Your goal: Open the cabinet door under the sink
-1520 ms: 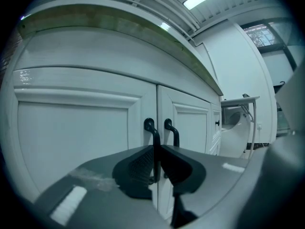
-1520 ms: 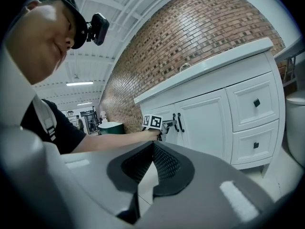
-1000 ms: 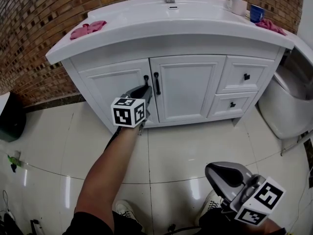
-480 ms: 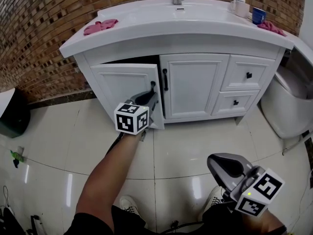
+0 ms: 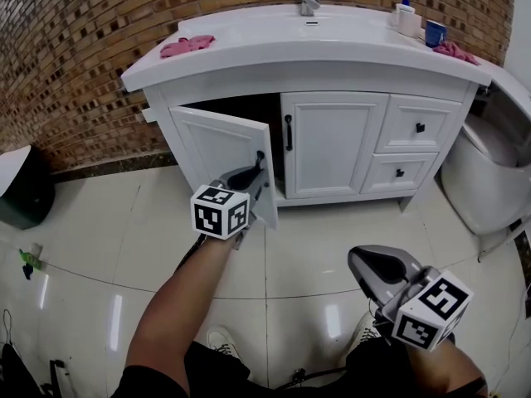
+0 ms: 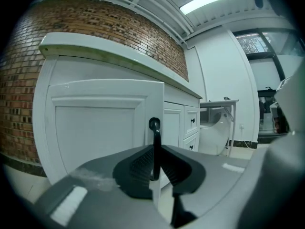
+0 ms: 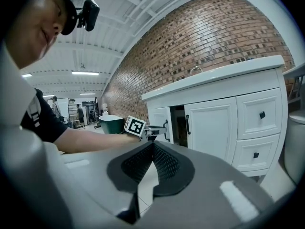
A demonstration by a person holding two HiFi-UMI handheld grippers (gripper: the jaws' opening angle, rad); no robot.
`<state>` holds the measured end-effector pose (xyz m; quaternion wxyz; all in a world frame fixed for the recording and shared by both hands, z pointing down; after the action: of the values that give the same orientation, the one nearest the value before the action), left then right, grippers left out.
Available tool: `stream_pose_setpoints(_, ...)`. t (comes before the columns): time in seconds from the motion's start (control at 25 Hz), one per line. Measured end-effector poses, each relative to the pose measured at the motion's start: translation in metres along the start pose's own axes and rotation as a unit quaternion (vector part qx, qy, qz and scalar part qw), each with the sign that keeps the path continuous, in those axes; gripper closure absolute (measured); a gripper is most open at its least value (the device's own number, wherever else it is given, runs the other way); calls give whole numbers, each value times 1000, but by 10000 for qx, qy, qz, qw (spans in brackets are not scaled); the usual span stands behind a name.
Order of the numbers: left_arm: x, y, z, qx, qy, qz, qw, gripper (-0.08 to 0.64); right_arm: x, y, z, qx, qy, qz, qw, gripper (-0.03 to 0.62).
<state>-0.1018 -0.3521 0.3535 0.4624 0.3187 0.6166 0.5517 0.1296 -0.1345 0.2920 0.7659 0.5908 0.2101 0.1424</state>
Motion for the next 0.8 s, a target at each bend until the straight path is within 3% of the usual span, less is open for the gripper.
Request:
stream_pose_setpoints(0.48, 46, 11, -8, -233, -16, -130, 9996, 514, -8, -10, -23, 212, -93, 201, 9995, 584)
stream_pose_setpoints(0.8, 72, 19, -19, -117, -53, -76, 9999, 514, -12, -7, -40, 246, -77, 178, 9995, 584)
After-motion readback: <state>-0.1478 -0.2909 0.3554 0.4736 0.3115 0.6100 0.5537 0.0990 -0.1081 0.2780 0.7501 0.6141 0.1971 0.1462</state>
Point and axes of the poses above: the fingertips, and each gripper's own axes: x backward along the fingers, z to its right, y out of its underside, the point moved 6 cm from there along x, backward along the fingers, and after that the axes turned 14 degrees about -y, right-handed, at the moved point
